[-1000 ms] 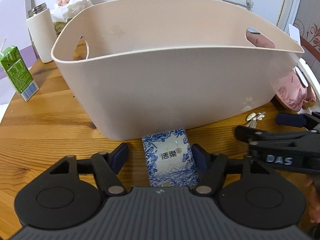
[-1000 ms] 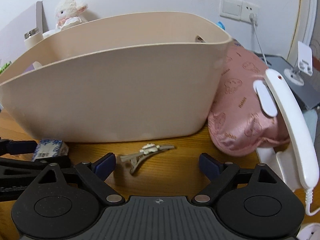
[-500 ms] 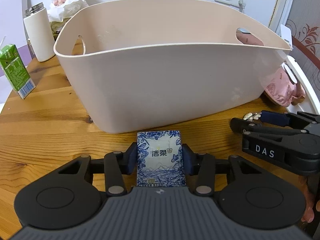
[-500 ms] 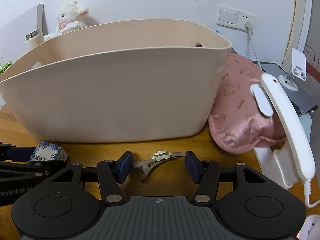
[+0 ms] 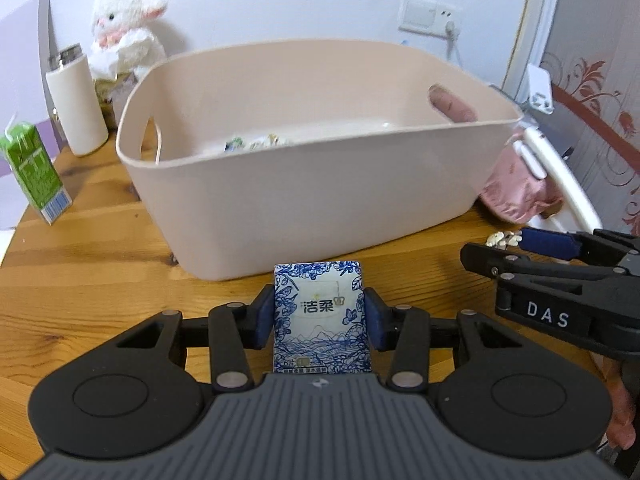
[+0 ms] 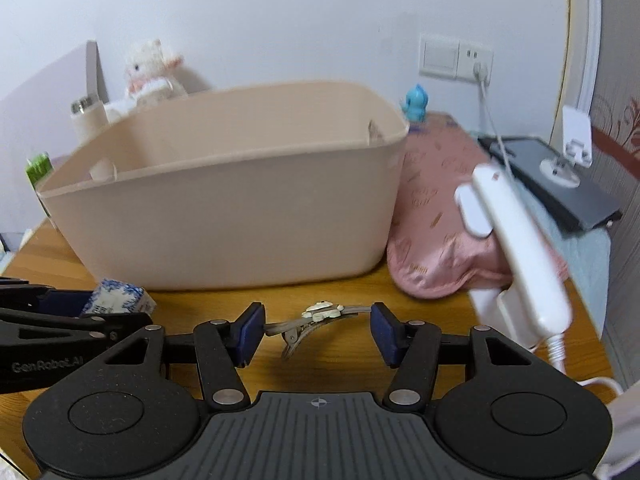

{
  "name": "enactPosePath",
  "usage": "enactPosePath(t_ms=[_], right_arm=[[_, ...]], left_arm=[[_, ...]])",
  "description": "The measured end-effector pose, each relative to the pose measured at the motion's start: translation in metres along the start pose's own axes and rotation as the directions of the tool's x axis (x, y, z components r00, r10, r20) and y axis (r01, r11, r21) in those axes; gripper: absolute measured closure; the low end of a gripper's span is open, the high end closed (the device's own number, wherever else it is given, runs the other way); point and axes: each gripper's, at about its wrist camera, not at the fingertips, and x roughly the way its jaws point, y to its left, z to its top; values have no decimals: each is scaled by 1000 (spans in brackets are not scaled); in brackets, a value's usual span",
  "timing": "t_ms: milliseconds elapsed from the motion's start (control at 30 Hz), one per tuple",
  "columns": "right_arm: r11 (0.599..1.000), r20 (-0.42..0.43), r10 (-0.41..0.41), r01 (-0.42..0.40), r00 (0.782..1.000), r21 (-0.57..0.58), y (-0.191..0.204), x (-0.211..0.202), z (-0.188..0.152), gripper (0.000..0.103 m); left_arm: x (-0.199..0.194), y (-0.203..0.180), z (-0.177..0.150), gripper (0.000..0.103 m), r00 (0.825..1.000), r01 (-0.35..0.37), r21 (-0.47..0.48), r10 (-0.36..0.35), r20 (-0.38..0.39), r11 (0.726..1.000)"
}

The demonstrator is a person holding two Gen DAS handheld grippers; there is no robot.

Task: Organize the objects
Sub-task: 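Lift the tissue pack and keys into the basket and open both tools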

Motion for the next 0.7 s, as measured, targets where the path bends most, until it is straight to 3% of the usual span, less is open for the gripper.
enactPosePath(t_ms=[467,700], right_arm=[[1000,207,20,-17,978,-19,2,-65,42,48],[999,299,26,-17,954,-32,8,-78,75,48]], left_arm=[[-61,-12,31,55,984,56,43,-62,169,998],[-73,2,66,55,968,28,25,-33,249,999]])
